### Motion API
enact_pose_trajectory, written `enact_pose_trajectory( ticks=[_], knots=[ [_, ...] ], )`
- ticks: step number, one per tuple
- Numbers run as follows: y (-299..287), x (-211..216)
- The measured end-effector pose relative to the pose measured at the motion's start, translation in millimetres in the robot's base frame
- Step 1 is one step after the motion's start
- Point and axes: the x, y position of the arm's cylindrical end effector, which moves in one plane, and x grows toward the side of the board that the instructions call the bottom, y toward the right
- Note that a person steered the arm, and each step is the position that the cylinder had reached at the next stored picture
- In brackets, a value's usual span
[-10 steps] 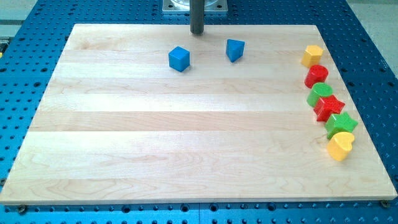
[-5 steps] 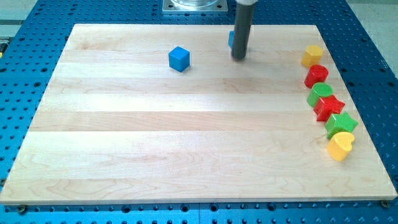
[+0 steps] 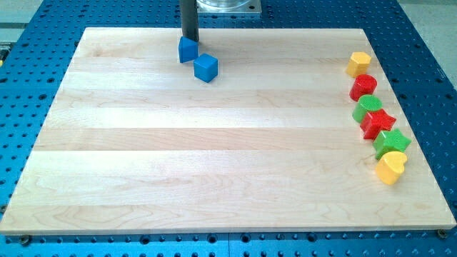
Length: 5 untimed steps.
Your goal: Slide the blue triangle to the top of the blue cube
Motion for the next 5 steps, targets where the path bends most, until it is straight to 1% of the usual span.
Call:
enact_pose_trajectory(
  ticks=[1, 2, 3, 4, 5],
  knots=[
    [-46.3, 54.6],
    [-19.3, 105.5],
    [-69.9, 101.5],
    [-43.9, 72.8],
    [-4.3, 59.5]
  ],
)
